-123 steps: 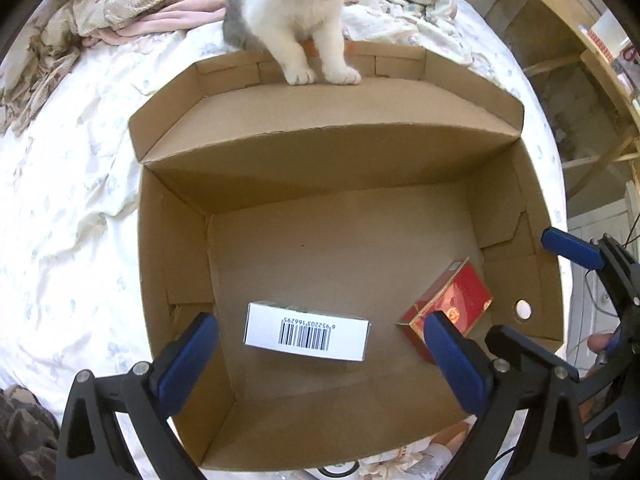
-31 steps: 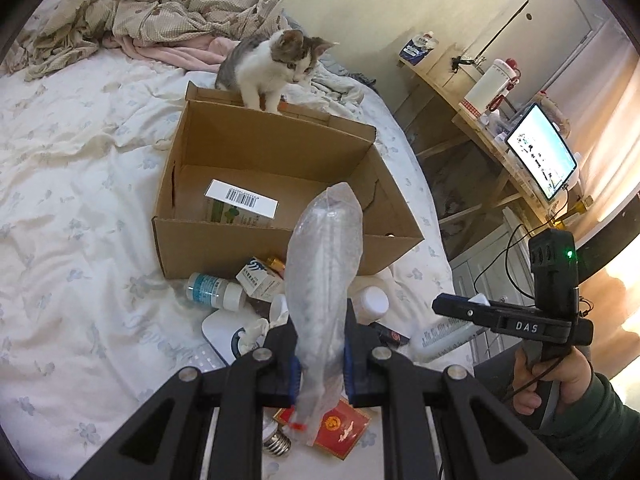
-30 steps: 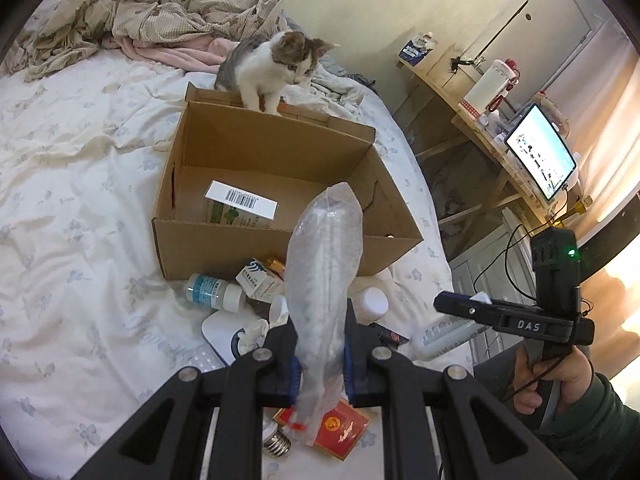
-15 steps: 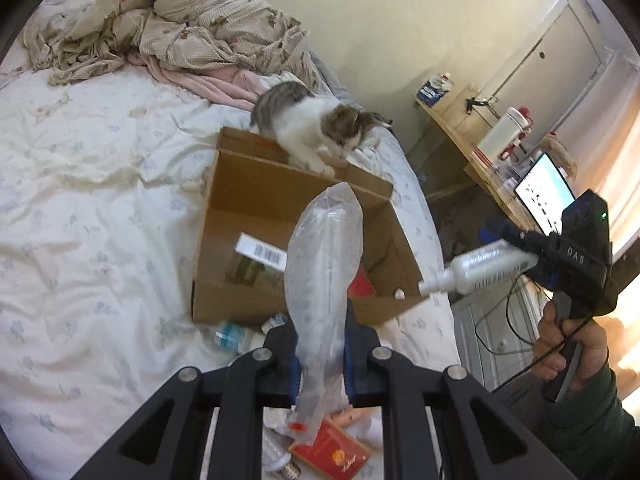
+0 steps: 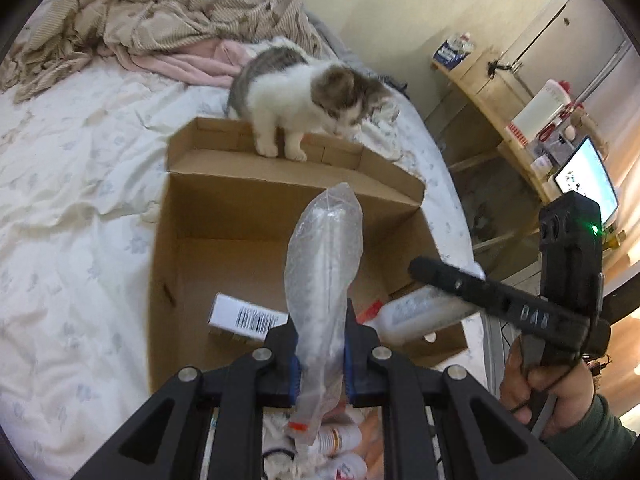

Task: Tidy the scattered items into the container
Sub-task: 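Carry both items over the cardboard box and release them inside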

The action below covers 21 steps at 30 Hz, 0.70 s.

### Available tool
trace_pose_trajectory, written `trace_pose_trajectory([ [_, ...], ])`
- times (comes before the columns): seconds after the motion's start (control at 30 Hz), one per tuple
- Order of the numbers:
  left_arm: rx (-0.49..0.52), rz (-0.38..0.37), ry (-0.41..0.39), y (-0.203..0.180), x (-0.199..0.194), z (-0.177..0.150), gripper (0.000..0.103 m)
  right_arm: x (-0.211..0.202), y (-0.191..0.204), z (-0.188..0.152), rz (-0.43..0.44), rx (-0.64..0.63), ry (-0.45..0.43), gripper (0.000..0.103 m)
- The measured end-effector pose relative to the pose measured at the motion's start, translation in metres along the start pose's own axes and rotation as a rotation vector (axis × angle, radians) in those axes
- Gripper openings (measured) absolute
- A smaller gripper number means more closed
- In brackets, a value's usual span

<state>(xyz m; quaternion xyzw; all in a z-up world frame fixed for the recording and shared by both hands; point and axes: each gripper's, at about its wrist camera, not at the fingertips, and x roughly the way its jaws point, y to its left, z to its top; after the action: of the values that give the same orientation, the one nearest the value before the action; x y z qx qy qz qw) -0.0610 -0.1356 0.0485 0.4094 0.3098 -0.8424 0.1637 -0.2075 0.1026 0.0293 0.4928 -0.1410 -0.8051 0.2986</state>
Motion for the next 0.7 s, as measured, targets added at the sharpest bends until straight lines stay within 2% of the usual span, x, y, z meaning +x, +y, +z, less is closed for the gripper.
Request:
trace_pose_trajectory([
  [0.07,0.003,0.007,0.024,0.002,0.014,0.006,0.016,0.009,-0.001,-0.001,-0.017,-0.005,0.017,0.042],
  [0.13,0.002,0.045,0.052,0.005,0.027,0.009,0.016,0.018,0.002,-0.004,-0.068,-0.044,0.043,0.042],
  [0.17,-0.005,0.066,0.065,0.007,0.032,0.011,0.016,0.02,0.001,-0.003,-0.061,-0.039,0.044,0.042],
  [0.3,-0.02,0.072,0.103,0.014,0.048,0.012,0.016,0.026,-0.011,-0.001,-0.02,0.025,0.057,0.042],
  [0.4,-0.015,0.096,0.121,0.016,0.054,0.012,0.017,0.041,-0.026,-0.005,0.041,0.101,0.119,0.042],
  [0.47,-0.008,0.14,0.133,0.017,0.058,0.013,0.019,0.049,-0.025,-0.006,0.027,0.097,0.144,0.042],
  [0.53,0.005,0.192,0.141,0.017,0.058,0.013,0.026,0.053,-0.017,-0.006,-0.001,0.051,0.154,0.045],
  [0.57,0.01,0.217,0.138,0.017,0.057,0.014,0.036,0.053,-0.016,-0.007,-0.002,0.049,0.153,0.046],
  [0.63,0.013,0.254,0.122,0.016,0.051,0.014,0.051,0.05,-0.013,-0.007,-0.014,0.042,0.144,0.057],
  [0.67,0.015,0.264,0.11,0.015,0.047,0.014,0.056,0.047,-0.011,-0.007,-0.039,0.026,0.135,0.071],
  [0.7,0.016,0.267,0.103,0.016,0.043,0.014,0.057,0.042,-0.008,-0.007,-0.061,0.001,0.107,0.073],
])
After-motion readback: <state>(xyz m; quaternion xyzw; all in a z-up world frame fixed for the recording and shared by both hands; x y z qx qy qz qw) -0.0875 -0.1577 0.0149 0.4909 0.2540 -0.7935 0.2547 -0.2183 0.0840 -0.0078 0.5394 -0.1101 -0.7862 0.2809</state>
